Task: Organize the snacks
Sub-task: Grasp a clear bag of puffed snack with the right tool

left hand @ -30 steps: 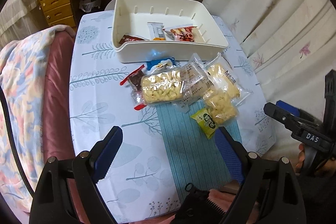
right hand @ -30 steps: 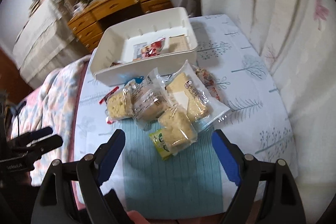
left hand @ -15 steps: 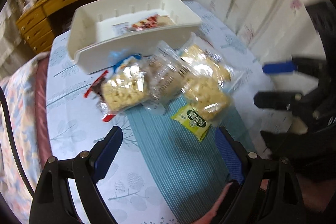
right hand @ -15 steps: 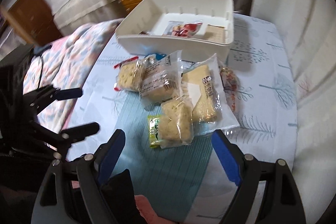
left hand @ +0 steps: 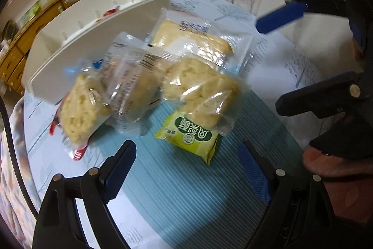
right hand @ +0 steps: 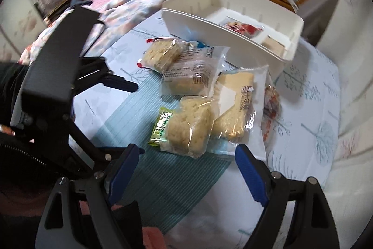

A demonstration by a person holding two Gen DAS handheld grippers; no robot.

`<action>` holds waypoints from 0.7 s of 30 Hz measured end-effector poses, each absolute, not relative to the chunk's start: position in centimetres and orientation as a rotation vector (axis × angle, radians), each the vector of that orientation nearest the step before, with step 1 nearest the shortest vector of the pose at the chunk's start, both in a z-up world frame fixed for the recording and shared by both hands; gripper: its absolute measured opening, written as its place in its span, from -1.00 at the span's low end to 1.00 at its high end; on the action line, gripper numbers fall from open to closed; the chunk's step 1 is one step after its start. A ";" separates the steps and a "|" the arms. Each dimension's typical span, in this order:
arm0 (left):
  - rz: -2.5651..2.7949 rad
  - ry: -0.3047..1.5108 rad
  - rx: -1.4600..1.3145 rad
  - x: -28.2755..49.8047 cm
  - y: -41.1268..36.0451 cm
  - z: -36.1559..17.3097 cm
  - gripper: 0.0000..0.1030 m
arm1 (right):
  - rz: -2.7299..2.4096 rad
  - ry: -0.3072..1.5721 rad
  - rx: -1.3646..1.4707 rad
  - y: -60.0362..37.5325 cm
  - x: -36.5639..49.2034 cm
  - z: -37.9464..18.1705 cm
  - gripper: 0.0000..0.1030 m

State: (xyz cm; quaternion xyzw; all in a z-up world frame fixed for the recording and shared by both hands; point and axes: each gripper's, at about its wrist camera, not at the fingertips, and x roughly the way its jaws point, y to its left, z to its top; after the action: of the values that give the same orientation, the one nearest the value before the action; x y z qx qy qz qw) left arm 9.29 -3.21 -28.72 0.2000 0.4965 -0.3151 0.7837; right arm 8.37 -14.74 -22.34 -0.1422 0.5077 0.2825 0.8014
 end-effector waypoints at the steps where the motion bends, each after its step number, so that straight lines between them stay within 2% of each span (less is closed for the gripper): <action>1: -0.690 1.069 0.442 9.3 -3.5 -29.1 0.72 | 0.617 1.066 -0.329 -14.6 8.2 -22.6 0.66; 15: -0.753 1.099 0.506 11.1 -6.4 -32.9 0.72 | 0.765 0.897 -0.622 -12.9 7.5 -26.3 0.66; 21: -0.751 1.104 0.499 11.9 -6.5 -33.8 0.57 | 0.808 0.869 -0.665 -12.9 8.2 -27.2 0.66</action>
State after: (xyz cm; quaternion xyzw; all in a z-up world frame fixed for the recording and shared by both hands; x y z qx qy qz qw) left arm 11.87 -6.50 -33.81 0.2290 0.5066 -0.3445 0.7565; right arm 8.19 -12.93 -27.22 -0.3073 0.4020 0.3734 0.7775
